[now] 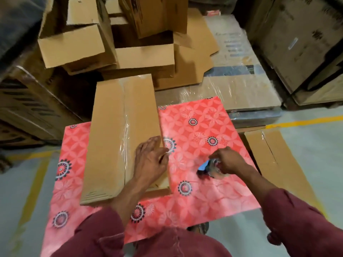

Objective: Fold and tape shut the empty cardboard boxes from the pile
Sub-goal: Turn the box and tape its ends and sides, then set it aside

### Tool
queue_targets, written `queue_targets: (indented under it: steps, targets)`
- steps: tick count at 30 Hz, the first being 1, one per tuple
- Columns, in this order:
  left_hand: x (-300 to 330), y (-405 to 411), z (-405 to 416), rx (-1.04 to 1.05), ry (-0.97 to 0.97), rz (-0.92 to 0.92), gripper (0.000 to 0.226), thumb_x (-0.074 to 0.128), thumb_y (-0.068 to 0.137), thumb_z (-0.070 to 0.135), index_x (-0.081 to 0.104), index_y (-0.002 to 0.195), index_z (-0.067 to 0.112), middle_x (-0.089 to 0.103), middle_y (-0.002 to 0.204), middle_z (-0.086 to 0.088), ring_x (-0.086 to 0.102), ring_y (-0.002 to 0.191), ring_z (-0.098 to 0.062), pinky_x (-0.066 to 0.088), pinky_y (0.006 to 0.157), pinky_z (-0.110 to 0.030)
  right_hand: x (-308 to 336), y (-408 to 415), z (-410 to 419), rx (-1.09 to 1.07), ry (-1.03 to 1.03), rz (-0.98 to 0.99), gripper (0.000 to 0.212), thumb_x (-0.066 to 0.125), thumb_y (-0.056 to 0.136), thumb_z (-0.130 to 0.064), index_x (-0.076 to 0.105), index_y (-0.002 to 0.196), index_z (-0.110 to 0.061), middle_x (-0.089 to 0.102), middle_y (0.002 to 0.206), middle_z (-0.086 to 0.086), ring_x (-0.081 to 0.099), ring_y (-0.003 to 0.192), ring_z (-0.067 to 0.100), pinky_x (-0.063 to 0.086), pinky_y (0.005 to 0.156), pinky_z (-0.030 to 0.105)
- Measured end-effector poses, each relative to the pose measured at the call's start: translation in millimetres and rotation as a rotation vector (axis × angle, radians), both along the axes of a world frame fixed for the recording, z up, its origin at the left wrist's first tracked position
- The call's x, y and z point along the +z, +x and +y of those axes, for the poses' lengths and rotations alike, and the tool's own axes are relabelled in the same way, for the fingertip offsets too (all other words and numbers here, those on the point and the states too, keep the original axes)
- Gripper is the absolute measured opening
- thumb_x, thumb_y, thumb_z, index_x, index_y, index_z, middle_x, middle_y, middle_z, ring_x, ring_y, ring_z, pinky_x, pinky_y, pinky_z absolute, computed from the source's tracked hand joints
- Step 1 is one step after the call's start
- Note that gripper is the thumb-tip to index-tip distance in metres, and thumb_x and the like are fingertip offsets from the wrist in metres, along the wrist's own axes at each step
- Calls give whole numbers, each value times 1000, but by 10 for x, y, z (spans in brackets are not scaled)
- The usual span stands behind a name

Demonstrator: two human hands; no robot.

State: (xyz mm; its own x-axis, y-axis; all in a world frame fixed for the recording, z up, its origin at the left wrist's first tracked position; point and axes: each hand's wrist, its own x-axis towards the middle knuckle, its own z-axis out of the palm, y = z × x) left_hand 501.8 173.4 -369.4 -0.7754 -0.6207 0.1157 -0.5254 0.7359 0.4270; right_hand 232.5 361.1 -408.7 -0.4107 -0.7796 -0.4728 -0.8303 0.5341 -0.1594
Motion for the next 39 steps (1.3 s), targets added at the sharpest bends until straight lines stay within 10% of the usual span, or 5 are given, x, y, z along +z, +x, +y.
queue_targets:
  steps: [13, 23, 29, 34, 39]
  targets:
    - [-81, -34, 32, 30, -51, 94, 32, 58, 90, 39, 81, 104, 23, 62, 146, -6, 56, 137, -25, 44, 107, -56, -93, -165, -364, 305, 206, -43, 50, 66, 81, -13, 74, 124, -38, 76, 114, 0, 69, 103, 27, 53, 79, 32]
    - [54, 14, 185, 133, 29, 277, 41, 54, 99, 45, 76, 116, 15, 73, 125, -7, 62, 124, -28, 44, 108, -37, 578, 282, -12, 202, -319, -94, 61, 59, 72, -37, 69, 131, -44, 75, 116, -8, 68, 104, 25, 52, 73, 34]
    - [457, 433, 741, 525, 784, 724, 44, 58, 92, 66, 74, 100, 25, 77, 88, 11, 69, 80, -9, 60, 71, -38, 1293, 951, 63, 150, -534, -120, 70, 71, 67, -36, 63, 136, -45, 66, 110, -13, 65, 96, 18, 54, 74, 40]
    - [686, 1092, 811, 615, 1644, 608, 71, 46, 93, 71, 70, 107, 5, 78, 99, -17, 72, 85, -29, 55, 80, -41, 1782, 1726, -82, 215, -587, -127, 71, 68, 64, -44, 64, 135, -41, 60, 114, -18, 66, 101, 14, 56, 79, 44]
    - [793, 1791, 586, 567, 1971, 656, 67, 48, 98, 66, 67, 116, 4, 76, 98, -21, 75, 77, -33, 53, 89, -45, 1919, 2445, -356, 365, -514, -44, 69, 64, 65, -45, 64, 134, -41, 59, 117, -16, 65, 100, 14, 55, 76, 40]
